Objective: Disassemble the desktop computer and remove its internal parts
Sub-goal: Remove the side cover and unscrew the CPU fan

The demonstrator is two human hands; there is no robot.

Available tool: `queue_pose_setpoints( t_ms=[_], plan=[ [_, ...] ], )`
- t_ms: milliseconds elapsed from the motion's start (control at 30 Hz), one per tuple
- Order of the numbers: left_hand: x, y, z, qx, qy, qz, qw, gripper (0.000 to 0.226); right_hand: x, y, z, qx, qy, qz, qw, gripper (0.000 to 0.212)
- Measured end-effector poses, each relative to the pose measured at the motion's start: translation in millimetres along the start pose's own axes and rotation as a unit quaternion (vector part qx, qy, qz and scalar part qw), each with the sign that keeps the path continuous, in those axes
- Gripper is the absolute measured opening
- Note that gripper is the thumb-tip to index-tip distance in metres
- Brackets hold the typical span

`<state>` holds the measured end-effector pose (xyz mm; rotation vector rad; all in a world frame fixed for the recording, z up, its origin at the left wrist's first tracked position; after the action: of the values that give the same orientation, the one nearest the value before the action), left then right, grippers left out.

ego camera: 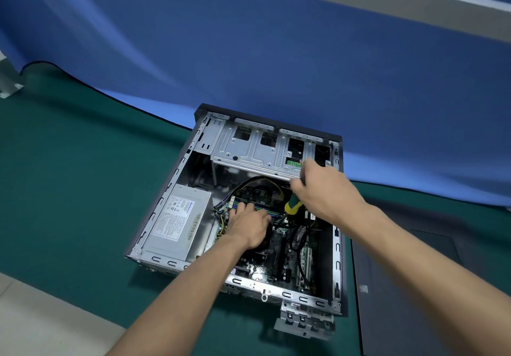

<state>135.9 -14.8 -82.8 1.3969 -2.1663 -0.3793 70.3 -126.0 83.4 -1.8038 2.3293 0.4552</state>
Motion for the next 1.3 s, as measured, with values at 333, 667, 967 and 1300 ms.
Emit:
queue_pose_setpoints(
  t_ms=[333, 667, 967, 1300],
  plan=[
    [0.0, 0.6, -0.7, -0.003, 0.001, 0.004, 1.000, 0.040, 0.5, -1.9, -2.0, -0.053, -0.032, 0.005, 0.998, 0.022],
    [-0.3, -1.1, -0.7, -0.002, -0.005, 0.005, 1.000, 0.039, -0.7, 2.5, -3.1, -0.024, -0.014, 0.004, 1.000, 0.032],
    [0.7, 0.0, -0.6, -0.004, -0.006, 0.005, 1.000, 0.039, -4.4, 2.6, -3.0, -0.001, 0.063, 0.012, 0.998, 0.031],
    [0.7, 0.3, -0.3, -0.001, -0.008, 0.005, 1.000, 0.040, 0.3, 1.4, -4.8, -0.031, 0.031, 0.028, 0.999, 0.028]
  ],
)
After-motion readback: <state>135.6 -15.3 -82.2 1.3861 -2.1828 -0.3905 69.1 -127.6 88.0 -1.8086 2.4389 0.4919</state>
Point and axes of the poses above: each hand's wrist, its own y-axis away from the middle knuckle, its own z-axis out of the palm, x = y × z, the point moved 2 cm from there along -y, towards the middle knuckle, and after that the axes turned 15 degrees about -z, right-handed, at the moved point
